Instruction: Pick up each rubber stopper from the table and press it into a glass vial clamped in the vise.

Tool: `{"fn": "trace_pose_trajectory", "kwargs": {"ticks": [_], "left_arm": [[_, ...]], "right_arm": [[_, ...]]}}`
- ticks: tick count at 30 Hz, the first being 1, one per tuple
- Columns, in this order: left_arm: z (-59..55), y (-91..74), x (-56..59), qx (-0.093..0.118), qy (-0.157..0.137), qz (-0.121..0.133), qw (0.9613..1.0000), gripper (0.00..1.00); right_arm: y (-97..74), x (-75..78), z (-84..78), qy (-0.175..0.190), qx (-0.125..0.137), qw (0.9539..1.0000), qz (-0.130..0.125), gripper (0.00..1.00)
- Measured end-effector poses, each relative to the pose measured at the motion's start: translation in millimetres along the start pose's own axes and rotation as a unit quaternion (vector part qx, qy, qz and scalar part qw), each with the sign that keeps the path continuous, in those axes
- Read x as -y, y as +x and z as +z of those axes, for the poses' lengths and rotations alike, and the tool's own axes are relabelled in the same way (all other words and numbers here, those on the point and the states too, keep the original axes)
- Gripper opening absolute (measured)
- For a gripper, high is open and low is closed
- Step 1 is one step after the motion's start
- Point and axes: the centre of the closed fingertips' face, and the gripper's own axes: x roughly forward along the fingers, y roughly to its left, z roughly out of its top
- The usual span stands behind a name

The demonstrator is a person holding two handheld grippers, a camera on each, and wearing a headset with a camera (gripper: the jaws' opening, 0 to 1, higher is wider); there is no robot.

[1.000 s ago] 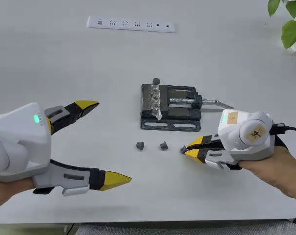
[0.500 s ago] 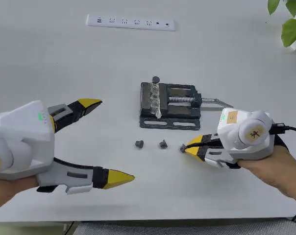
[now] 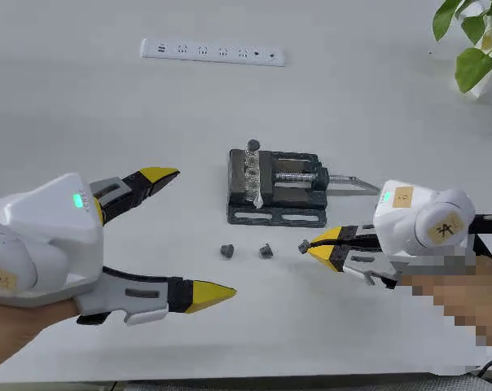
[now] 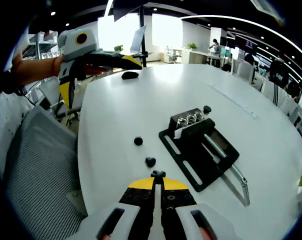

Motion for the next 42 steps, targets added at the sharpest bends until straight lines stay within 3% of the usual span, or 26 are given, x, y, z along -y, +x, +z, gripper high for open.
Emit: {"fn": "trace_pose_trajectory", "kwargs": {"ticks": [12,16,24,37,42], "left_arm": [[28.6,15.8,5.7,0.024,-0.004,0.01,0.9997,0.71],[39.4,21.6,10.7,0.03,-0.002,0.007,0.9995,0.6],[57.8,28.9,14.8,0.057,-0.016,0.006,0.9982,0.37],[63.3,36.3,23.9,0.063,-0.013,-0.006,0.9979,0.18],[66.2,36.3,24.2,0.068,-0.012,-0.009,0.9976,0.09]], "right_arm": [[-33.6,-11.3,57.9,0.009,0.068,0.9975,-0.017,0.0],[-42.9,-19.1,76.1,0.01,0.087,0.996,-0.018,0.0],[-51.1,-19.5,93.7,0.012,0.117,0.9928,-0.024,0.0],[-64.2,-35.0,117.4,0.025,0.152,0.988,-0.016,0.0],[-63.5,-34.4,117.8,0.028,0.154,0.9876,-0.014,0.0]]}}
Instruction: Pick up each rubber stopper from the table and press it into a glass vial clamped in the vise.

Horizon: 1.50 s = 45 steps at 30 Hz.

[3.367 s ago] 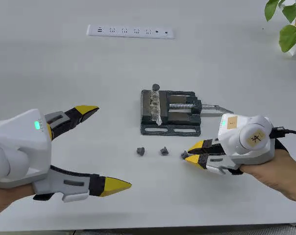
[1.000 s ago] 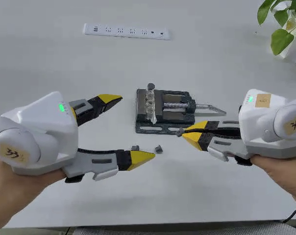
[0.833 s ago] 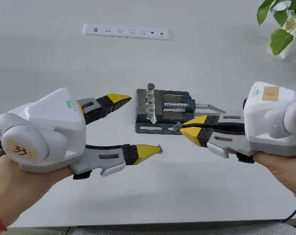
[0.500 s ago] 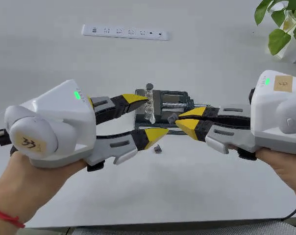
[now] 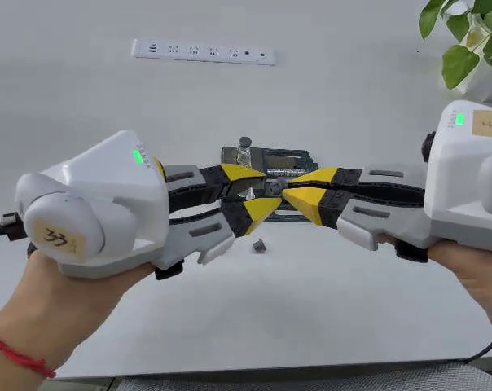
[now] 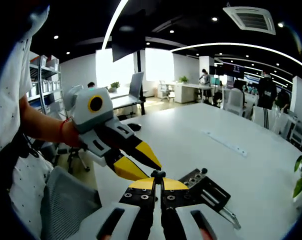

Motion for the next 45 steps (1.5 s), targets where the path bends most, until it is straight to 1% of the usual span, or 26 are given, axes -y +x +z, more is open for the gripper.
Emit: {"fn": "trace_pose_trajectory", "kwargs": {"ticks": [10,16,20,24,26,27,33,36,38,41,43,45], "left_arm": [[1.1,0.7,-0.9,0.002,-0.002,-0.003,1.0,0.07],[3.1,1.0,-0.2,0.004,0.003,-0.003,1.0,0.05],[4.7,0.8,-0.3,0.006,0.004,-0.003,1.0,0.05],[3.6,0.6,-0.2,0.006,0.0,-0.006,1.0,0.05],[2.4,0.8,0.3,0.003,0.004,-0.008,1.0,0.05],[2.5,0.7,0.7,0.004,0.004,-0.008,1.0,0.05],[3.2,-0.6,1.6,0.009,-0.002,-0.01,0.9999,0.05],[3.2,-1.5,2.9,0.011,-0.001,-0.015,0.9998,0.04],[3.2,-2.5,4.0,0.012,-0.013,-0.021,0.9996,0.04],[5.7,-4.5,4.8,0.02,-0.018,-0.027,0.9993,0.04],[7.5,-6.4,5.3,0.023,-0.021,-0.032,0.999,0.04],[9.2,-9.4,3.4,0.025,-0.023,-0.037,0.9987,0.04]], "right_arm": [[0.3,-0.1,2.9,0.005,0.005,1.0,0.0,0.0],[0.3,1.8,3.8,0.007,0.007,0.9999,-0.001,0.0],[-0.1,3.4,2.1,0.008,0.004,1.0,-0.002,0.0],[-0.3,2.3,2.1,0.006,0.004,1.0,-0.001,0.0],[0.1,1.3,1.7,0.006,0.001,1.0,-0.001,0.0],[0.2,0.6,1.6,0.002,-0.001,1.0,-0.001,0.0],[-1.2,-0.9,3.1,-0.001,0.001,1.0,0.002,0.0],[-1.9,-2.2,3.2,-0.001,0.002,1.0,0.007,0.0],[-2.0,-2.5,2.1,-0.003,0.001,0.9999,0.012,0.0],[-3.9,-3.9,4.4,-0.002,0.006,0.9998,0.02,0.0],[-7.8,-5.9,7.4,-0.007,0.01,0.9994,0.032,0.0],[-11.9,-9.3,9.4,-0.008,0.012,0.9986,0.051,0.01]]}}
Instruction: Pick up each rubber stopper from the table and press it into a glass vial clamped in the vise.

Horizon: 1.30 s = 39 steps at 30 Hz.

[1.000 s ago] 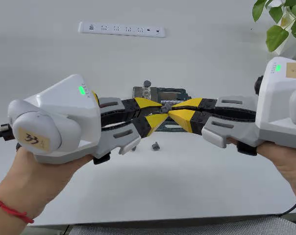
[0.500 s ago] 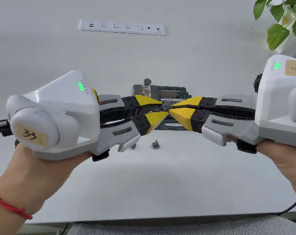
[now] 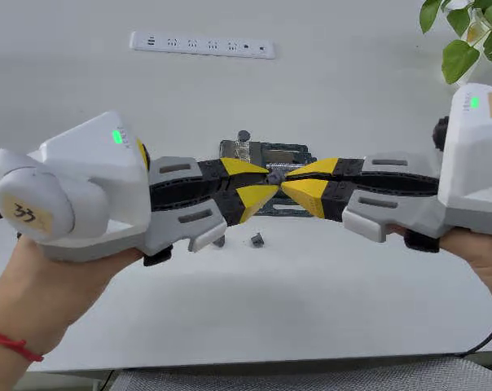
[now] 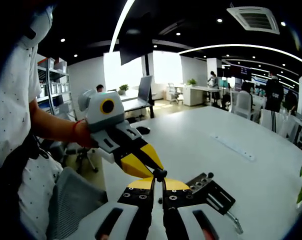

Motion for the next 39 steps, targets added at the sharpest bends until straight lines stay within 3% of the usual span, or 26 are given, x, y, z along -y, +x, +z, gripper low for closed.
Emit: {"fn": "trace_pose_trajectory", "kwargs": {"ticks": [3,6,11,12,14,19,24,39], "left_arm": [[5.3,-4.9,2.5,0.009,-0.015,-0.022,0.9996,0.04],[12.1,-9.9,10.8,0.017,-0.035,-0.056,0.9977,0.04],[33.2,-18.3,16.2,0.05,-0.058,-0.089,0.9931,0.04],[40.1,-20.4,23.2,0.062,-0.079,-0.112,0.9886,0.04],[49.8,-22.6,23.5,0.082,-0.094,-0.12,0.9849,0.04],[63.7,-28.0,27.3,0.109,-0.118,-0.142,0.9766,0.04],[67.9,-29.2,31.8,0.115,-0.125,-0.155,0.9733,0.04],[74.5,-33.3,39.2,0.125,-0.141,-0.182,0.9651,0.03]], "right_arm": [[-5.7,-3.8,5.8,0.001,0.01,0.9997,0.021,0.09],[-12.2,-2.7,12.7,0.003,0.027,0.9987,0.042,0.1],[-22.0,-20.0,30.7,-0.004,0.047,0.9948,0.09,0.15],[-23.9,-22.5,34.7,-0.004,0.051,0.9939,0.097,0.14],[-26.0,-25.7,42.0,-0.002,0.062,0.9924,0.106,0.14],[-30.3,-31.4,55.1,0.004,0.085,0.9885,0.125,0.12],[-32.8,-38.3,65.0,0.011,0.103,0.9844,0.142,0.12],[-35.7,-48.7,71.9,0.016,0.115,0.9787,0.169,0.08]]}}
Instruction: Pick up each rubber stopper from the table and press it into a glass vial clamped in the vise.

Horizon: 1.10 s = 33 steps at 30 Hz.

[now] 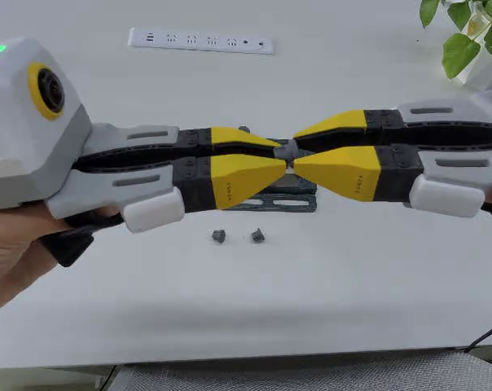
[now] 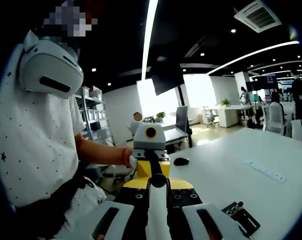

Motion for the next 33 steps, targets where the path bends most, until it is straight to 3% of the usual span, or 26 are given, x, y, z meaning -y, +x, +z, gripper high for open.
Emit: {"fn": "trace_pose_trajectory", "kwargs": {"ticks": [17,33], "left_arm": [[7.6,-1.5,11.6,0.014,-0.038,-0.045,0.9982,0.03],[2.9,-7.2,4.9,0.013,-0.038,-0.033,0.9987,0.04]], "right_arm": [[0.7,-11.5,7.1,-0.012,-0.001,0.9992,0.039,0.07],[5.4,-0.7,1.1,-0.017,-0.022,0.999,0.036,0.06]]}}
